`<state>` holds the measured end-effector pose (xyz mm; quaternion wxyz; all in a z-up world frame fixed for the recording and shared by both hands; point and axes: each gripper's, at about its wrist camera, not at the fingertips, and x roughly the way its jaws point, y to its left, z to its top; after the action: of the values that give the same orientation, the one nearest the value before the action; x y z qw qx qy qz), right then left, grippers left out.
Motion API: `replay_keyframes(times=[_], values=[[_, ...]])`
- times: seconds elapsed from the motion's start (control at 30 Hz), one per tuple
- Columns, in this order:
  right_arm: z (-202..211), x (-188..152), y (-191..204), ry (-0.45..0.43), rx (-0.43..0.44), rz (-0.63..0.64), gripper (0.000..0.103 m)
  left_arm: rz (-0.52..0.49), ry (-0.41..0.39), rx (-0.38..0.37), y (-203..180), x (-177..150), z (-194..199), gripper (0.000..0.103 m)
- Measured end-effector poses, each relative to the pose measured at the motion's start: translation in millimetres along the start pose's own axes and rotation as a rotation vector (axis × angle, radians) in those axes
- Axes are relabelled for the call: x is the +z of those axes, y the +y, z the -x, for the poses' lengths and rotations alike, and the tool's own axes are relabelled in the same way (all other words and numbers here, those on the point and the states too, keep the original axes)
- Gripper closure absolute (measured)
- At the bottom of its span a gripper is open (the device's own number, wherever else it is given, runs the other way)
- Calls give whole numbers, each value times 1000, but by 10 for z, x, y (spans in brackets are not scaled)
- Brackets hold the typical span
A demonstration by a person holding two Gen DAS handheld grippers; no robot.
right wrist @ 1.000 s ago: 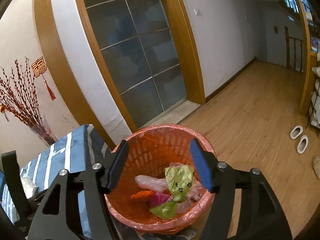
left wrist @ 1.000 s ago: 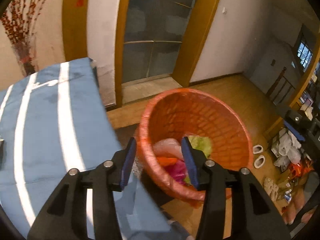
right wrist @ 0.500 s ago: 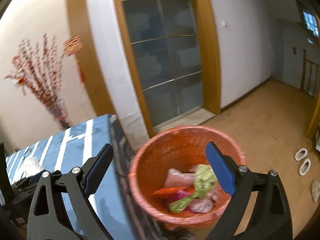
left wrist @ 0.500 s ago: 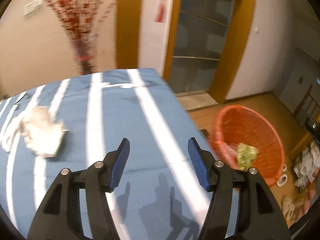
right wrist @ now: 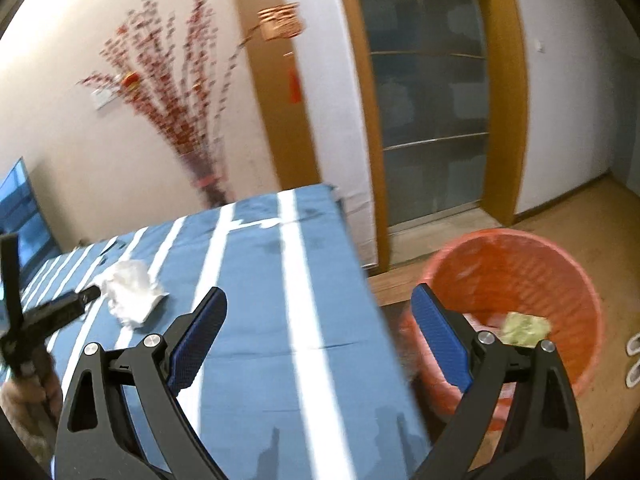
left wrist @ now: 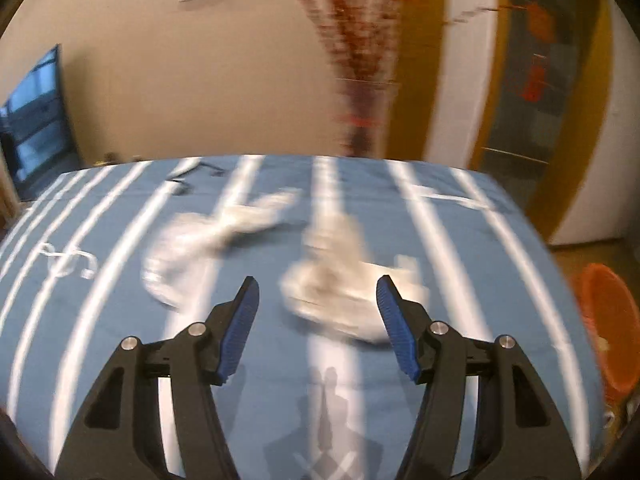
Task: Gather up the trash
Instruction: 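Move both tools back over the table, then grasp the white tissue with the right tool while the left tool grasps the knotted clear bag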
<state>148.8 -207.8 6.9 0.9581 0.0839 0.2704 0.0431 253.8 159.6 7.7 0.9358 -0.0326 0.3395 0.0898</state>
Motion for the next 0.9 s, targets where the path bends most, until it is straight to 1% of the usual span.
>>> replay_keyframes(times=[0.03,0.1,0.2,0.27,0.37,0.4,0.5,0.57,0.63,0.67,0.7,0.73,0.77,0.8,0.9], values=[[-37,-21,103,8,11,14,10,13,4,33,162,40,-90,43],[-102,-47,243,23,25,34,10,31,27,64,406,119,-295,43],[-215,-84,432,52,49,54,10,45,69,92,644,218,-562,43],[-276,-102,548,69,67,66,10,44,82,104,742,271,-692,43],[-384,-98,732,92,101,81,10,16,105,133,827,315,-892,43],[-424,-93,806,101,119,86,10,16,117,134,869,315,-949,43],[-541,-86,1010,126,168,102,10,38,167,94,995,312,-1115,44],[-608,-92,1140,138,192,118,10,27,191,78,1034,295,-1197,46],[-657,-100,1255,147,210,135,10,14,218,61,1038,275,-1265,60],[-681,-115,1323,152,219,146,10,9,208,54,1038,272,-1269,62],[-703,-130,1390,156,228,158,10,3,208,48,1035,268,-1276,72],[-720,-144,1453,159,237,169,10,1,207,33,1044,276,-1283,85],[-733,-154,1495,161,244,177,11,1,207,29,1051,281,-1291,91],[-748,-165,1549,164,254,187,11,2,208,26,1068,288,-1298,96],[-806,-168,1687,172,286,209,15,27,198,29,1144,292,-1263,99]])
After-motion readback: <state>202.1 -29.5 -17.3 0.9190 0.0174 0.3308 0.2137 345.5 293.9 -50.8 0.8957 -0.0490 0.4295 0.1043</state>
